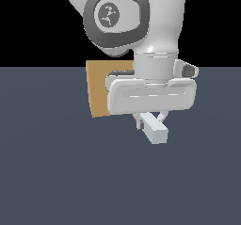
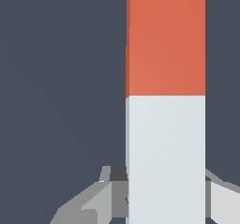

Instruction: Insert the peg into the horizontal hole in a box.

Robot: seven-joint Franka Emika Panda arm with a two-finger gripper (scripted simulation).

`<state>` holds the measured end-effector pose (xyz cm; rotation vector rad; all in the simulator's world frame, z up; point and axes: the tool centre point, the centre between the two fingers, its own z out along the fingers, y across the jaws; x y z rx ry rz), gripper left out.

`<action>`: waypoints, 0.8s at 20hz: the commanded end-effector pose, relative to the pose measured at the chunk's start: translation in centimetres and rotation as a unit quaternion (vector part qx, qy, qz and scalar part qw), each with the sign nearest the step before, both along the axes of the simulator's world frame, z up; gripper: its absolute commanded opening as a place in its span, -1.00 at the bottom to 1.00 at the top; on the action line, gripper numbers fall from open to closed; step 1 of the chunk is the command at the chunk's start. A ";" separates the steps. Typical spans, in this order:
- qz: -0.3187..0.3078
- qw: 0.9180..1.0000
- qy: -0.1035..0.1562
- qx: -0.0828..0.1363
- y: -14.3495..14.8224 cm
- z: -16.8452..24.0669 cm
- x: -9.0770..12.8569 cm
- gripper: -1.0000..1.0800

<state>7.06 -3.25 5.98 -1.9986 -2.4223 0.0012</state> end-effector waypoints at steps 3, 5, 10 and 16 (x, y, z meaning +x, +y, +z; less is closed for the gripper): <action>0.047 0.999 -0.001 0.000 3.9 0.7 -0.7 -1.00; 0.057 0.998 -0.001 0.000 4.8 0.9 -0.9 -1.00; 0.058 0.998 -0.001 0.000 4.8 0.9 -1.0 -1.00; 0.059 0.998 -0.002 0.000 4.8 1.0 -0.9 -1.00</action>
